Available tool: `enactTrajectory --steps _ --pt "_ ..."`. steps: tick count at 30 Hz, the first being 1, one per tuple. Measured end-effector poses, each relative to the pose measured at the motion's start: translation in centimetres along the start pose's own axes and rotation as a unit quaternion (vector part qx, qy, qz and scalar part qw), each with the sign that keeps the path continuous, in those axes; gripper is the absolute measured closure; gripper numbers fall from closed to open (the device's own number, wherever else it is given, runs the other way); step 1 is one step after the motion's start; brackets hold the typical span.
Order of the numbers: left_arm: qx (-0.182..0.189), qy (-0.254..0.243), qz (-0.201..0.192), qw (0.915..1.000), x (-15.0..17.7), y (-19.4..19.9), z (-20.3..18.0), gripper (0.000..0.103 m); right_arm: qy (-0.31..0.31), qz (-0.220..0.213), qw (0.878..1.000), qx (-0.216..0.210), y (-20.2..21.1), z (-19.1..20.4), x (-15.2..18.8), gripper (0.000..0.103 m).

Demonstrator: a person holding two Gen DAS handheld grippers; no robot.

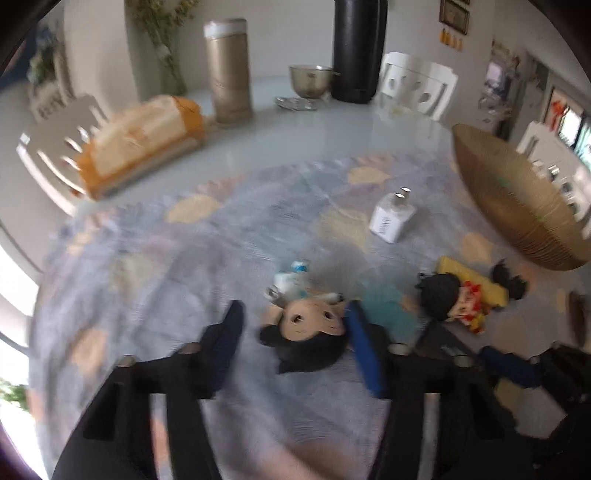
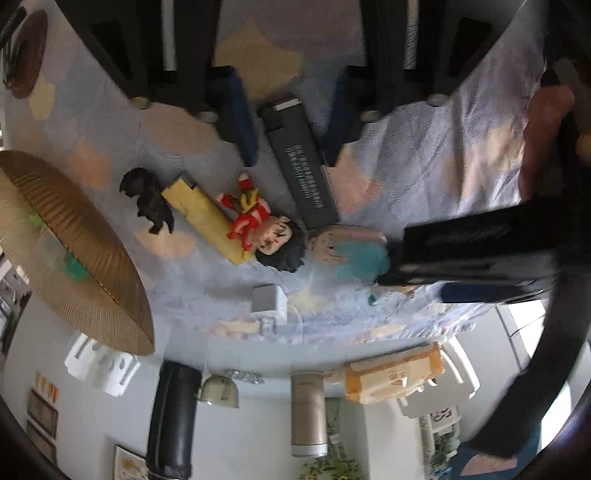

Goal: Organize rigid objects
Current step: 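Grasp the black-haired figurine with left tool while right tool grasps black power bank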

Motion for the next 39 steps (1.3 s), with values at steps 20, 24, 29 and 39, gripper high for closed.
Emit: enactTrajectory --steps 20,24,29,39 --pt "0.014 0.037 -0.019 0.999 10.9 8.7 -2.4 0.058 -0.044 0.002 0.995 -0.085 4.0 0.0 3.6 0.079" --pt "0.009 0.032 -0.026 0.9991 12.0 9.4 -2.8 0.058 -0.037 0.01 0.997 -0.071 5.2 0.1 5.9 0.079" --pt "-0.016 0.042 -0.01 0.9989 12.9 9.0 -2.0 0.027 -0.039 0.019 0.996 -0.075 4.9 -0.1 6.1 0.075" --pt "-0.017 0.032 -0.012 0.9993 11.8 8.2 -2.7 0.03 -0.006 0.018 0.999 -0.03 4.0 1.0 5.1 0.068"
Point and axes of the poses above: each gripper's, at about its wrist camera, not at the fingertips, and y roughly against the way its jaws point, z to its left, x to its underside, the point moved 8 cm from there along -y, roughly the way its jaws point, and after that the axes turned 10 degrees about x, right-handed, at the moved point
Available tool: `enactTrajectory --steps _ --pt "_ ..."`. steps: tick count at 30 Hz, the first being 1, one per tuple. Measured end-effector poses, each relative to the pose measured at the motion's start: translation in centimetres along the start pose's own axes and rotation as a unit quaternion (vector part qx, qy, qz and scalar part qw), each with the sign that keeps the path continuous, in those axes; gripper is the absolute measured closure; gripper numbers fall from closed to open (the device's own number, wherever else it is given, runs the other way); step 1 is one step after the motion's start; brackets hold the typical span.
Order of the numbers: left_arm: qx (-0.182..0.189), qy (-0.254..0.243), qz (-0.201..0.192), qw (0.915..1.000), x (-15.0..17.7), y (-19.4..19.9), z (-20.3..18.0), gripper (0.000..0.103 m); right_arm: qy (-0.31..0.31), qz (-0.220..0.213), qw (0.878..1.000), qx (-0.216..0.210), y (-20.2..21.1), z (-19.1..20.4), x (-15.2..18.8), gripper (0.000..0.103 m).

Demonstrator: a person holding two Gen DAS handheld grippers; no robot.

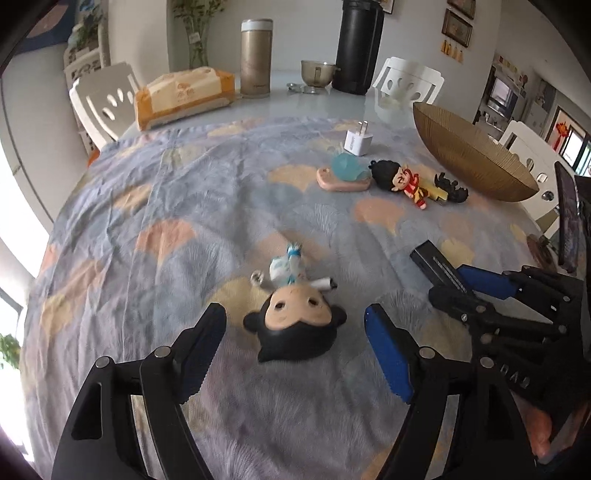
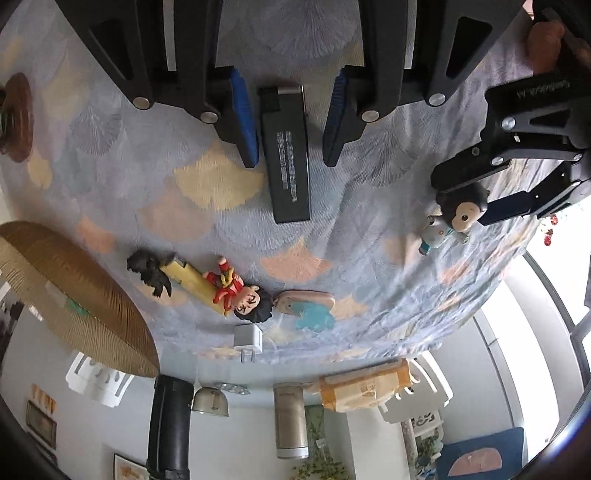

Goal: Organize rigid objects
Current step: 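Grasp the black-haired figurine with left tool while right tool grasps black power bank, then carry figurine and power bank over the amber bowl and release both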

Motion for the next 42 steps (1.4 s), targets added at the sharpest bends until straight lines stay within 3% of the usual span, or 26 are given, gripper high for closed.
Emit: enactTrajectory --steps 1,2,5,11,14,18,21,24,32,36,42 --pt "0.001 -0.001 0.001 1.0 -0.1 -0.2 -0.1 0.048 0.004 -0.004 1.0 0.005 0.0 0.1 0.0 0.068" --pt "0.004 0.001 0.003 1.0 0.0 -0.5 -0.1 0.049 0.011 -0.012 1.0 0.012 0.0 0.3 0.0 0.068" --pt "0.002 -0.002 -0.009 1.0 -0.1 -0.2 -0.1 0.05 0.031 -0.024 0.999 0.016 0.4 1.0 0.1 0.079" --pt "-0.003 -0.003 -0.05 0.9987 -0.4 1.4 -0.2 0.05 0.075 -0.093 0.993 0.017 3.0 2.8 0.2 0.079" --pt "-0.01 0.001 -0.053 0.9985 -0.6 1.6 0.0 0.05 0.065 -0.099 0.993 0.017 3.4 2.4 0.1 0.079" --pt "-0.003 0.003 -0.054 0.9985 -1.5 2.2 -0.8 0.05 0.017 -0.097 0.995 -0.016 4.1 0.8 -0.4 0.079" --pt "0.001 -0.024 -0.084 0.9962 -4.4 4.2 -2.6 0.05 -0.019 -0.097 0.994 -0.034 5.4 -1.3 -1.5 0.079" --pt "0.016 -0.054 -0.122 0.9909 -8.2 6.4 -5.2 0.05 -0.049 -0.136 0.989 -0.026 8.6 -4.3 -3.7 0.079" --pt "0.093 -0.091 -0.198 0.9715 -19.2 7.9 -13.2 0.05 -0.157 -0.234 0.958 0.053 17.4 -15.9 -11.0 0.079" --pt "0.146 -0.074 -0.167 0.9722 -22.0 3.7 -15.8 0.05 -0.216 -0.213 0.952 0.052 16.6 -20.4 -12.9 0.079" --pt "0.2 -0.056 -0.057 0.9766 -21.0 -6.3 -18.0 0.05 -0.257 -0.087 0.962 0.02 8.3 -22.0 -12.3 0.079"
Point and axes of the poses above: each gripper's, at about its wrist camera, not at the fingertips, and y roughly against the way its jaws point, z to its left, x to its underside, the point moved 8 cm from there along -y, roughly the way its jaws point, and after that the axes turned 10 degrees about x, right-handed, at the moved point
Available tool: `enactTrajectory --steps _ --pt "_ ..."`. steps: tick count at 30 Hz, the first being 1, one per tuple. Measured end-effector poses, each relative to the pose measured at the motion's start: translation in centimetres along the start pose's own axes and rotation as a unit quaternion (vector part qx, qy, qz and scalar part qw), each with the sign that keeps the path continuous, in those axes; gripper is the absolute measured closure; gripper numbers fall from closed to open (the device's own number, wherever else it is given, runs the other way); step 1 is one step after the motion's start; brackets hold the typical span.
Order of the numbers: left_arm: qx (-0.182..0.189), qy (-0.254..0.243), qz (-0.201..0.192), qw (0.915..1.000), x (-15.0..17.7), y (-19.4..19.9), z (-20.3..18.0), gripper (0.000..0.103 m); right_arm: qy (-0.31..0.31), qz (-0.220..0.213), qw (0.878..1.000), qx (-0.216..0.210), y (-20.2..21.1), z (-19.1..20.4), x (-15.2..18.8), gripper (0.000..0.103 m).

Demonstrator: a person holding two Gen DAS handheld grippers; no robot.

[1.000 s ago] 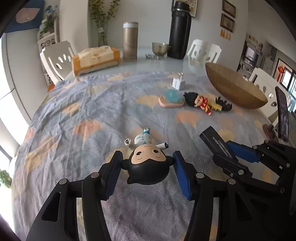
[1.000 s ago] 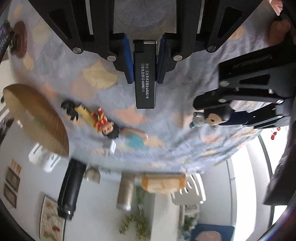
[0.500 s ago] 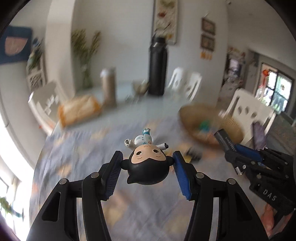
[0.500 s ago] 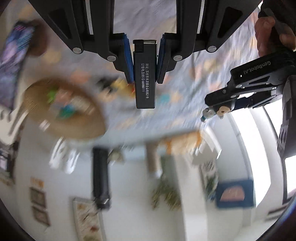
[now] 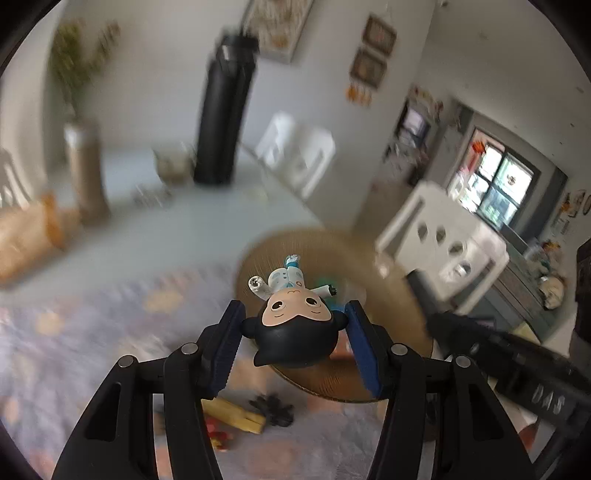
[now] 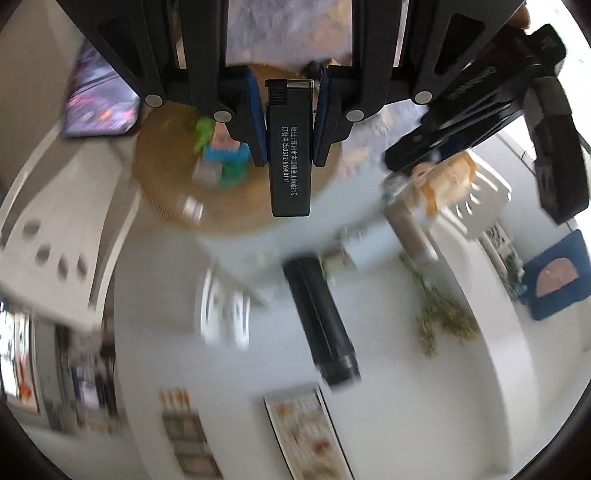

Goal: Organize rigid objects
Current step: 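Carry figurine and power bank over the amber bowl and release both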

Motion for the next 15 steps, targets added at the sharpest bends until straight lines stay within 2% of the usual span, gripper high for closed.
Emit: enactTrajectory --steps 3,5,8,9,10,12,15 --pt "0.088 0.042 0.054 0.9938 1.6 -3.9 0.3 0.05 -0.006 0.047 0.999 0.01 -2.9 -0.5 1.8 0.079" --pt "0.114 0.062 0.08 0.9883 2.3 -5.7 0.6 0.05 -0.001 0.062 0.998 0.021 -3.9 -0.6 2.5 0.079" --pt "0.108 0.05 0.092 0.9886 2.9 -6.7 0.4 0.05 -0.003 0.091 0.995 0.033 -5.1 -1.0 3.4 0.078" --pt "0.103 0.046 0.092 0.9893 2.9 -6.6 0.3 0.047 -0.013 0.099 0.995 0.03 -5.2 -1.3 3.7 0.078" --pt "0.104 0.05 0.092 0.989 2.7 -6.3 0.5 0.039 -0.017 0.1 0.995 0.021 -5.1 -1.4 3.6 0.078" --pt "0.122 0.059 0.073 0.9881 2.1 -4.7 0.5 0.034 -0.018 0.089 0.996 0.016 -4.5 -1.5 2.9 0.077" --pt "0.101 0.044 0.044 0.9929 1.6 -1.3 1.1 0.033 -0.008 0.038 0.999 0.03 -1.8 -1.4 1.7 0.076"
Point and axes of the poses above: each gripper's, at about its wrist camera, not at the fingertips, and y roughly against the way its jaws point, z to its left, x to its underside, the point moved 8 cm from there along -y, roughly the way its jaws point, and after that the axes turned 10 degrees about x, right-handed, at the moved point
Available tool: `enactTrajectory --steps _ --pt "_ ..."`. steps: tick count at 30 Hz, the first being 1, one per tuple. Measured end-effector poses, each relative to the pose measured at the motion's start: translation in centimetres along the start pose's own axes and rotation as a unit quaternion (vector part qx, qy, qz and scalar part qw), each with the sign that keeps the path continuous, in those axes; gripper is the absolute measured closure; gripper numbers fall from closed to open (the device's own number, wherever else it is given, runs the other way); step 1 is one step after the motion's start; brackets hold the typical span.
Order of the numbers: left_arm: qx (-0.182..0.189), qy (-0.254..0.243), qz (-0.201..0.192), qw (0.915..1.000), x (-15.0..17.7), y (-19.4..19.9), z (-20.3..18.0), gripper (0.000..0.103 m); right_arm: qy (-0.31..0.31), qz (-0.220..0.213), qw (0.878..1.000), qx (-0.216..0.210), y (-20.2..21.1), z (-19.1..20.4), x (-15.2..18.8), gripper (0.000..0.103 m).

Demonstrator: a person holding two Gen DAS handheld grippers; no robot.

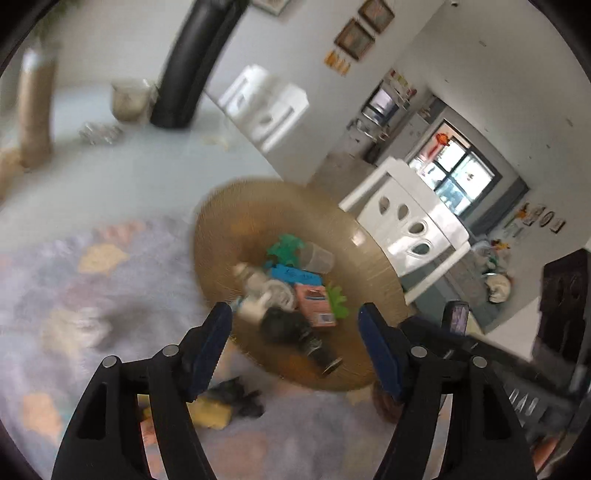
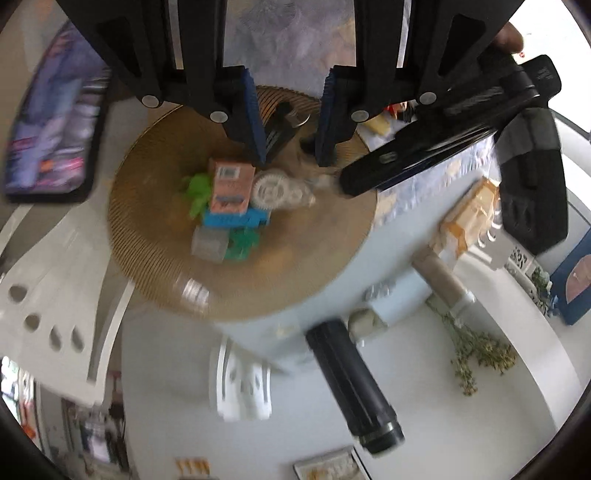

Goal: Organize rigid objects
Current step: 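Carry figurine and power bank over the amber bowl and release both, then move both tools back over the remaining toys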

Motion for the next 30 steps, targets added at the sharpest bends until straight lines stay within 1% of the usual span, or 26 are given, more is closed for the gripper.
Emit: enactTrajectory --steps 2,3,4,5,6,7,9,11,12,13,14,15,19,20,21,23,24,26,28,30 --pt "-0.018 -0.018 -0.019 0.9995 0.4 2.9 -0.3 0.027 0.015 -0.031 0.999 0.0 1.9 0.8 -0.2 0.074" --pt "-0.032 -0.022 -0.028 0.9988 0.7 4.4 -0.4 0.025 0.028 -0.043 0.999 -0.004 3.0 1.6 -0.1 0.069" --pt "-0.045 -0.026 -0.04 0.9978 1.2 6.1 -0.5 0.025 0.036 -0.049 0.998 -0.008 3.5 2.3 0.0 0.063" --pt "-0.053 -0.029 -0.054 0.9968 1.8 7.9 -0.7 0.025 0.049 -0.056 0.997 -0.019 4.2 3.5 0.6 0.045" --pt "-0.059 -0.029 -0.06 0.9961 2.3 9.1 -0.7 0.024 0.056 -0.06 0.996 -0.027 4.7 4.3 0.9 0.035" --pt "-0.07 -0.027 -0.07 0.9947 3.0 10.8 -0.6 0.024 0.066 -0.064 0.995 -0.035 5.1 5.2 1.4 0.035" --pt "-0.093 -0.017 -0.087 0.9917 4.4 13.2 0.0 0.024 0.106 -0.072 0.99 -0.051 5.9 7.7 3.0 0.035" --pt "-0.109 -0.001 -0.1 0.9891 6.1 15.3 1.1 0.016 0.133 -0.072 0.986 -0.067 6.3 9.8 4.8 0.035" --pt "-0.116 0.008 -0.1 0.9882 7.0 16.0 1.9 0.007 0.147 -0.065 0.984 -0.081 6.2 11.1 6.2 0.035" --pt "-0.132 0.02 -0.101 0.9859 8.2 16.5 3.2 0.004 0.153 -0.061 0.982 -0.088 5.8 11.7 7.0 0.035" --pt "-0.15 0.026 -0.102 0.983 8.9 16.8 4.2 0.004 0.163 -0.052 0.981 -0.096 5.2 12.6 8.3 0.035" --pt "-0.185 0.037 -0.101 0.9769 10.0 17.0 5.9 0.004 0.172 -0.047 0.979 -0.097 4.5 13.1 9.4 0.035" --pt "-0.264 0.064 -0.094 0.9578 13.1 16.6 10.9 0.004 0.204 -0.04 0.975 -0.076 0.7 14.4 12.6 0.035" --pt "-0.274 0.067 -0.089 0.9553 13.7 16.4 11.7 0.004 0.209 -0.038 0.974 -0.073 -0.3 14.5 13.3 0.035" --pt "-0.274 0.071 -0.081 0.9556 14.3 16.1 12.4 0.004 0.213 -0.038 0.974 -0.066 -1.4 14.4 13.9 0.035" --pt "-0.259 0.093 -0.059 0.9596 15.3 15.2 13.4 0.004 0.215 -0.039 0.975 -0.045 -3.2 13.8 14.5 0.035" --pt "-0.258 0.092 -0.058 0.9599 15.2 15.1 13.3 0.004 0.211 -0.027 0.976 -0.04 -4.3 13.5 14.9 0.035" --pt "-0.271 0.075 -0.07 0.957 14.8 15.5 12.9 0.004 0.203 0.0 0.979 -0.035 -5.6 12.9 14.8 0.035" --pt "-0.284 0.076 -0.059 0.9538 15.2 15.2 13.2 0.004 0.189 0.004 0.981 -0.043 -6.0 12.4 14.5 0.035" --pt "-0.287 0.08 -0.051 0.9531 15.4 15.1 13.2 0.004 0.184 0.014 0.982 -0.044 -6.3 12.0 14.6 0.034"
Point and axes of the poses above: each gripper's, at about its wrist camera, not at the fingertips, and y roughly against the way its jaws point, z to its left, x to its underside, the point moved 8 cm from there along -y, roughly the way its jaws point, and after that the axes turned 10 degrees about x, right-handed, at the moved point
